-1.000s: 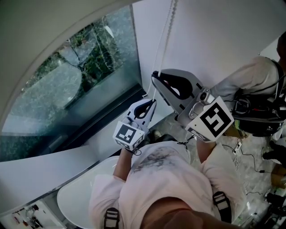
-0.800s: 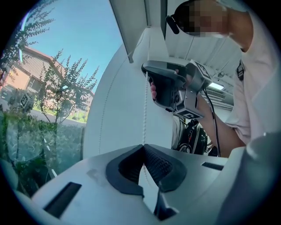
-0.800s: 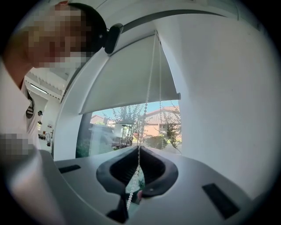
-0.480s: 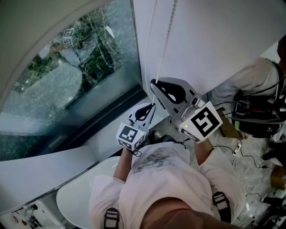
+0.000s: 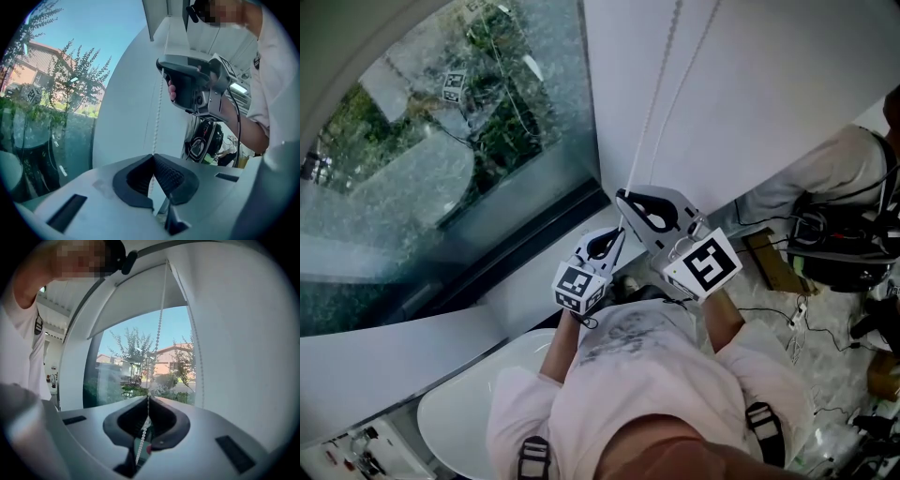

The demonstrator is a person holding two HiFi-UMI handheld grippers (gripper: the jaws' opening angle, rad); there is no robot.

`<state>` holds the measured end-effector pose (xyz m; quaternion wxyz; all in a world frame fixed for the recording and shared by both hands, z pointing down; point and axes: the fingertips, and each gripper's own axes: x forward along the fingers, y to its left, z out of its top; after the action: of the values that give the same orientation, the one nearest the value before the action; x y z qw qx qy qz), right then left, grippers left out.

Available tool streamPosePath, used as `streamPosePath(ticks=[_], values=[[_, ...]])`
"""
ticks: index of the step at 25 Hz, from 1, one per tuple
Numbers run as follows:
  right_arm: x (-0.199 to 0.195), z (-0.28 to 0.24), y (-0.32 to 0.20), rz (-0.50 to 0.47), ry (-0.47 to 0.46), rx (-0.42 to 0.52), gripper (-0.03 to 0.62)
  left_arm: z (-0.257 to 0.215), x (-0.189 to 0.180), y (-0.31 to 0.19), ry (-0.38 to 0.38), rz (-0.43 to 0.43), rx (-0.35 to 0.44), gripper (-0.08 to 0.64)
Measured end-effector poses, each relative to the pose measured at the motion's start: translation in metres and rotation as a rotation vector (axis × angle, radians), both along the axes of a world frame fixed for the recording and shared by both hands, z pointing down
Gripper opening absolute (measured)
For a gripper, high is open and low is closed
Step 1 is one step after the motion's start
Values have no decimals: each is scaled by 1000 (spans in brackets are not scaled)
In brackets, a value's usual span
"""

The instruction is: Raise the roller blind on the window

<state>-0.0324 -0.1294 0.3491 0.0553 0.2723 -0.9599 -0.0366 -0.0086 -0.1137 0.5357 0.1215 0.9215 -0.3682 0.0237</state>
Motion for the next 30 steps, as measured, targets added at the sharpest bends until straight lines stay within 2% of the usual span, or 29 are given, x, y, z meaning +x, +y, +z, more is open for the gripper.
streamPosePath(ticks=[7, 24, 30], values=[[-1, 22, 6, 0, 15, 1, 64, 27, 2, 6, -14, 8, -43, 6], [2, 71, 9, 10, 55, -103, 64, 72, 5, 7, -40, 10, -126, 6], [2, 73, 11, 7, 69, -96, 64, 73, 1, 9, -66, 1, -120, 8]])
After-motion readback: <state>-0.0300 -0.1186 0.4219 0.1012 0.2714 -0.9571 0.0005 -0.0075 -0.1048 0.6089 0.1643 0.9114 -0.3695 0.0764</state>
